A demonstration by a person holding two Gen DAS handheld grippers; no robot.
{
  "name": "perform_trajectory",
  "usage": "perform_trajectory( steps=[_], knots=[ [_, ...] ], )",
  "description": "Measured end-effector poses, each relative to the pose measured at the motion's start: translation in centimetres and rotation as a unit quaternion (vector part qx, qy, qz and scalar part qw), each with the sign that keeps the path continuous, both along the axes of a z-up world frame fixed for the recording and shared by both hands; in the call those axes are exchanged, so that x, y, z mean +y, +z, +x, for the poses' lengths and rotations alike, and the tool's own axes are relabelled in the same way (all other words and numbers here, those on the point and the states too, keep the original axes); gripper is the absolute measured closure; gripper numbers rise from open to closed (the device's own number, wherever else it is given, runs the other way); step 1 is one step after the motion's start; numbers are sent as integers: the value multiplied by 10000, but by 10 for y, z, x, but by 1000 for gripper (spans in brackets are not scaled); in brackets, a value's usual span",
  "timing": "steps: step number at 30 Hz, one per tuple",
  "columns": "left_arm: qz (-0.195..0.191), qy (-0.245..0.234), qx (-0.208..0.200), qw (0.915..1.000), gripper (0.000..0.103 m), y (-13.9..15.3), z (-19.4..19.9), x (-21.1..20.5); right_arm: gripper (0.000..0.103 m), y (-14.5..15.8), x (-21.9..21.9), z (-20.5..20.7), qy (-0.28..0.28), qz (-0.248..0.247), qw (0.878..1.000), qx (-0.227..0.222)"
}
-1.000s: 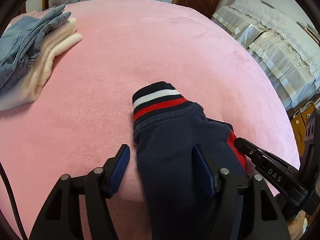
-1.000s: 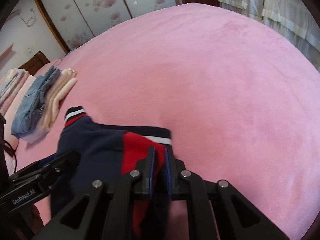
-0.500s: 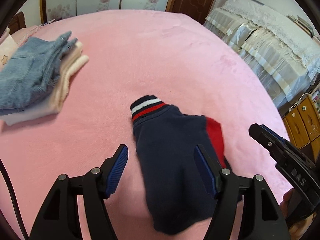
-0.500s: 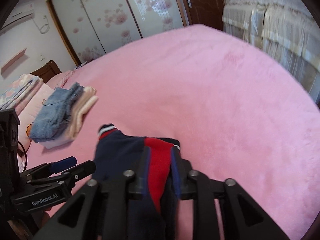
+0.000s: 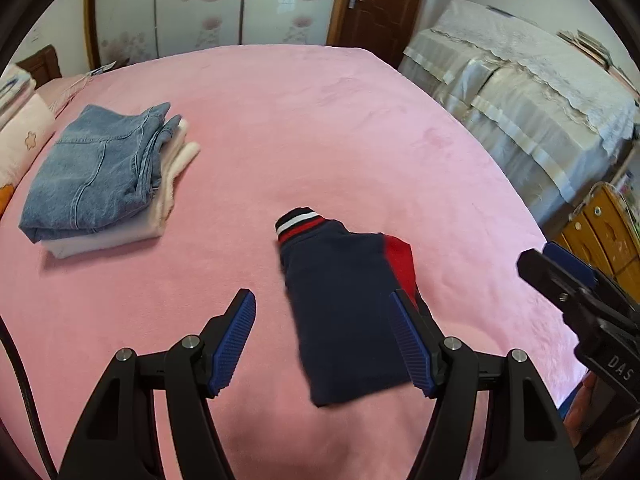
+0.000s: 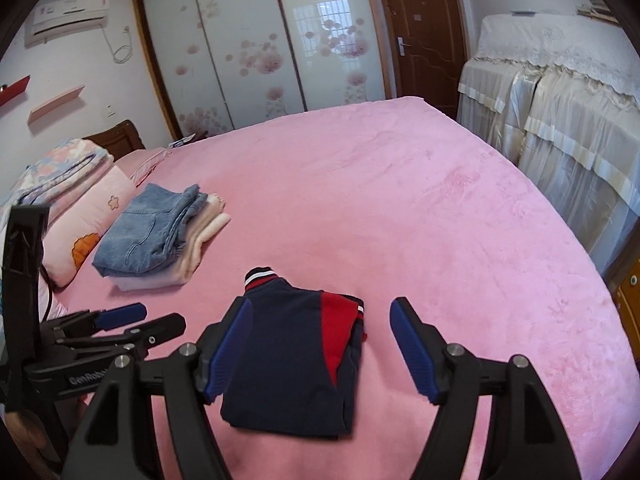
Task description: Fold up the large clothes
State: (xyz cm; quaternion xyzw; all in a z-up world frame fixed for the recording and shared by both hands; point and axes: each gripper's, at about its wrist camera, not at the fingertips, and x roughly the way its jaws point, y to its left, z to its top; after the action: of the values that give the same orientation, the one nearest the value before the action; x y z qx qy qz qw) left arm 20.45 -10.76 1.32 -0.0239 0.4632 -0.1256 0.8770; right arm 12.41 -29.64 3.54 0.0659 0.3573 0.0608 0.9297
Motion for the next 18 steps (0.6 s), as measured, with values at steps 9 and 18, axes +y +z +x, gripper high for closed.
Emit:
perform_trajectory(
  steps=[9, 18],
  knots=[
    [-195, -384, 490, 9979, 16, -32, 2, -7, 31, -37, -7, 9, 324, 255, 9960, 797],
    [-960, -370, 1175, 9877, 16, -111, 26, 3, 31, -121, -27, 34, 468, 970, 9776, 1806]
  ],
)
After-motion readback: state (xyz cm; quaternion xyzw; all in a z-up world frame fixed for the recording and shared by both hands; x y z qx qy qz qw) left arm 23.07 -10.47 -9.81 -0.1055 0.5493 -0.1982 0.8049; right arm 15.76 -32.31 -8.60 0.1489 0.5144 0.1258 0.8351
